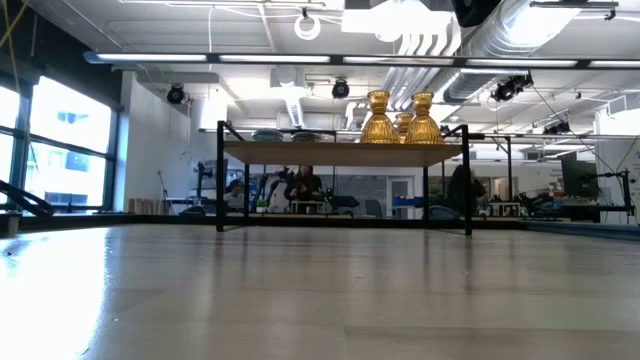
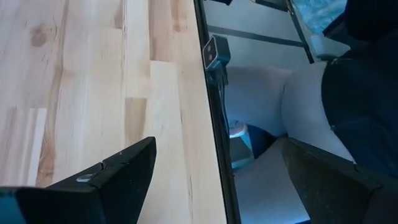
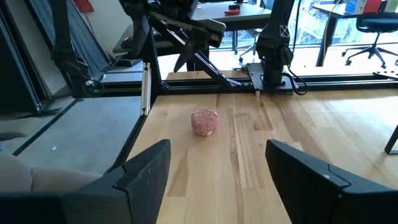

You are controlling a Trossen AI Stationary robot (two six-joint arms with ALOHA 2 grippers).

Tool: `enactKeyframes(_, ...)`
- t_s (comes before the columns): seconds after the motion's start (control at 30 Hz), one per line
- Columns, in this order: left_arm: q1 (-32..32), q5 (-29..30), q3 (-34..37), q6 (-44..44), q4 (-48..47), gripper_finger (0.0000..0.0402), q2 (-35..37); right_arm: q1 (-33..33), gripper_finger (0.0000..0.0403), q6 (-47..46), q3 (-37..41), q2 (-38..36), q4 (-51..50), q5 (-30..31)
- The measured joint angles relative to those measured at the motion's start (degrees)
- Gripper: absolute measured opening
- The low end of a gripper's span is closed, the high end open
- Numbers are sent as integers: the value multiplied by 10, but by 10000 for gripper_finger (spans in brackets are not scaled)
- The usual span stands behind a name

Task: Pick & Place candle stick holders
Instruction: Put the pink patterned candle on the shelf

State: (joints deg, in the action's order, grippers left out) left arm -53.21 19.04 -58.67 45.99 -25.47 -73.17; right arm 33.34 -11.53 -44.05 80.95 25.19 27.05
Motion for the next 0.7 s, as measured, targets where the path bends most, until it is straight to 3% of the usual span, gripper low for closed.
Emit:
enactKeyframes(0.27,0,-13,0,24,-33,343,4,0,259,0,0,0,0,0)
enactKeyframes(0.43,22,12,-1,111,-45,347,4,0,259,0,0,0,0,0)
enactKeyframes(0.7,61,-43,-1,105,-75,347,2,0,259,0,0,0,-2,0)
